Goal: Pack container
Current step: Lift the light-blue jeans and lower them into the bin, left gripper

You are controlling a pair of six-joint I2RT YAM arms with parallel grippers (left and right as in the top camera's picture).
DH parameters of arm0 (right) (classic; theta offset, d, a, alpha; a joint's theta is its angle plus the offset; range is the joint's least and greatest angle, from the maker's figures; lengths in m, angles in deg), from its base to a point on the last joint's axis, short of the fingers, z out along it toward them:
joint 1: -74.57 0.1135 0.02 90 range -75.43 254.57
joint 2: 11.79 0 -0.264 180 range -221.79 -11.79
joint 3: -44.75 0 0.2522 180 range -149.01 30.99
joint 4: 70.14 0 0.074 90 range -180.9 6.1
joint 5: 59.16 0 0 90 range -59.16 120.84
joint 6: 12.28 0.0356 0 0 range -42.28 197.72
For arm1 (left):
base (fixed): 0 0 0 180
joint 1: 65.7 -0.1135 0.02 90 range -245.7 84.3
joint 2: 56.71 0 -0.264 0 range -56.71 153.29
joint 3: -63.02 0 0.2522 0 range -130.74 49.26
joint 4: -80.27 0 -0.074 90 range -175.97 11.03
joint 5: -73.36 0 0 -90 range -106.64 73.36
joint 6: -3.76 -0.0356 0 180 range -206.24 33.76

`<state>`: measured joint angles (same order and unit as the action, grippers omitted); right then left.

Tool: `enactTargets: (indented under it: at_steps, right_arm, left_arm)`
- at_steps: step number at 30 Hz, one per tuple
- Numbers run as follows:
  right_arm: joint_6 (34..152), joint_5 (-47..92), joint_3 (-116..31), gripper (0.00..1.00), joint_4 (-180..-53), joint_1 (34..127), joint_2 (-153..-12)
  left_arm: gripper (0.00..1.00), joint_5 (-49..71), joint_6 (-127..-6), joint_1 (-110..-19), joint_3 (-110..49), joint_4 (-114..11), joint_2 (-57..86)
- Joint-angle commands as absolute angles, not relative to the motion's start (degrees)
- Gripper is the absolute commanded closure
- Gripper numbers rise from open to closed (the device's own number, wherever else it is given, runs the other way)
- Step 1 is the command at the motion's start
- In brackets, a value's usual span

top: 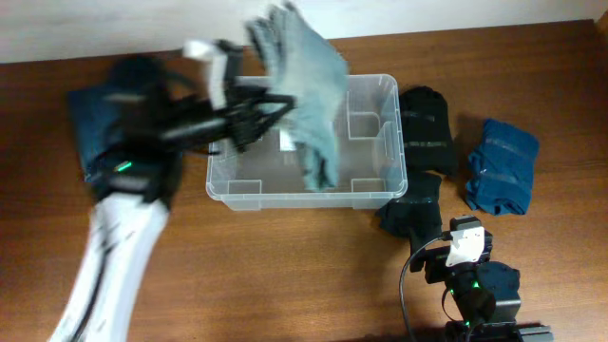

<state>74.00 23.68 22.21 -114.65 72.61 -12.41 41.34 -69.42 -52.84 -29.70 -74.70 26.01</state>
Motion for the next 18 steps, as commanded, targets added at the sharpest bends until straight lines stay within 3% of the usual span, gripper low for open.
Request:
enactTargets:
  at_steps: [1,11,18]
  right_arm:
    - [73.7,23.3,22.6,0.02,-114.5,72.2,-12.0]
    - [73.7,23.3,22.6,0.02,-114.5,72.2,-12.0]
    - [73.7,23.3,22.6,0.02,-114.5,72.2,-12.0]
  left_arm:
    - [1.00,29.8,-63.4,-46.4,-30.9,-80.7,32.4]
    - [1.00,20.0,-56.0,-38.7,-30.9,-85.2,44.3]
    - [0.99,10.4,-55.9,-36.2,-30.9,-77.0,46.5]
